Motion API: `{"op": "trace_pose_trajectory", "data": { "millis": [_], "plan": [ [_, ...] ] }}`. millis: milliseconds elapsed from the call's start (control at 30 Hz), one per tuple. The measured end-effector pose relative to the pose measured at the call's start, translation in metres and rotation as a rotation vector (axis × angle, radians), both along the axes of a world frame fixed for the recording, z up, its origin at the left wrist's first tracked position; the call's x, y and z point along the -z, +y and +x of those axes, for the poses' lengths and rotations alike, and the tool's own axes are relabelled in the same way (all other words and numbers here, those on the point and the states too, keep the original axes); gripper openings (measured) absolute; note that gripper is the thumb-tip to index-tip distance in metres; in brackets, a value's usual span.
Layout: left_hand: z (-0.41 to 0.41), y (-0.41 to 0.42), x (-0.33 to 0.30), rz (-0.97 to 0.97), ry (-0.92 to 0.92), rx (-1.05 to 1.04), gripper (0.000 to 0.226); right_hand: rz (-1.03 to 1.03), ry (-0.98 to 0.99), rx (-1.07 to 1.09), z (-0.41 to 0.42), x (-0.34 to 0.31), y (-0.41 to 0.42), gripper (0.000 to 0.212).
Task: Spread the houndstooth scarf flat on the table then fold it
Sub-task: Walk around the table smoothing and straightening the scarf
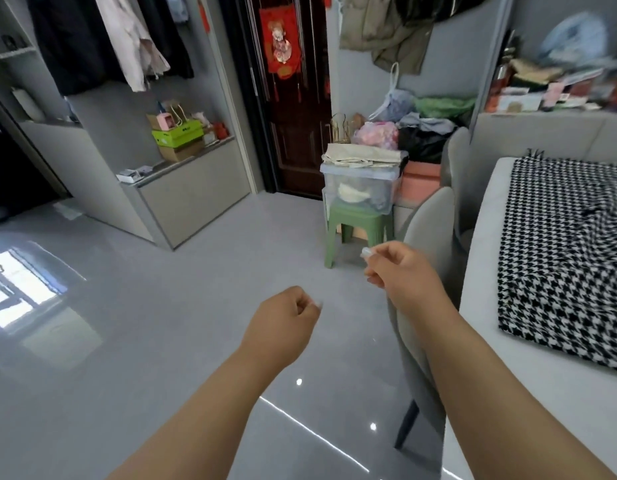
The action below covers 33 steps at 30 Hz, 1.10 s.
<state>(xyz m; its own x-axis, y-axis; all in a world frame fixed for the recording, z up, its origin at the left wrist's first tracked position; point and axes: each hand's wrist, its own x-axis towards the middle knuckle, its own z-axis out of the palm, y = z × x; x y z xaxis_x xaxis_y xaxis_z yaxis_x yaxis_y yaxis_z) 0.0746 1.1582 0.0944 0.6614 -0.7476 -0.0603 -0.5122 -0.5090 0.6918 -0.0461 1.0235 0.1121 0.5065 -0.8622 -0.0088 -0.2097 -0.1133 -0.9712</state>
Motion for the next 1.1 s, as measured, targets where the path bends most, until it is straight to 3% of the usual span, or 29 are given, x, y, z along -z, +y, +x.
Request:
{"op": "trace_pose_trajectory", "data": {
  "millis": [233, 400, 700, 1100],
  "plan": [
    [0.127, -0.076, -0.005, -0.001, -0.025, 0.178, 0.029, -0.026, 0.021, 0.165, 0.098, -0.007, -0.047, 0.017],
    [0.174, -0.146, -0.008, 0.003, -0.001, 0.331, 0.029, -0.016, 0.002, 0.335, 0.123, -0.011, -0.094, 0.017],
    [0.199, -0.298, 0.013, 0.068, 0.025, 0.572, 0.030, -0.018, -0.006, 0.587, 0.140, -0.004, -0.210, 0.021],
    [0.195, -0.528, 0.021, -0.002, 0.042, 0.824, 0.031, -0.016, 0.006, 0.799, 0.133, -0.007, -0.394, 0.018]
  ]
}}
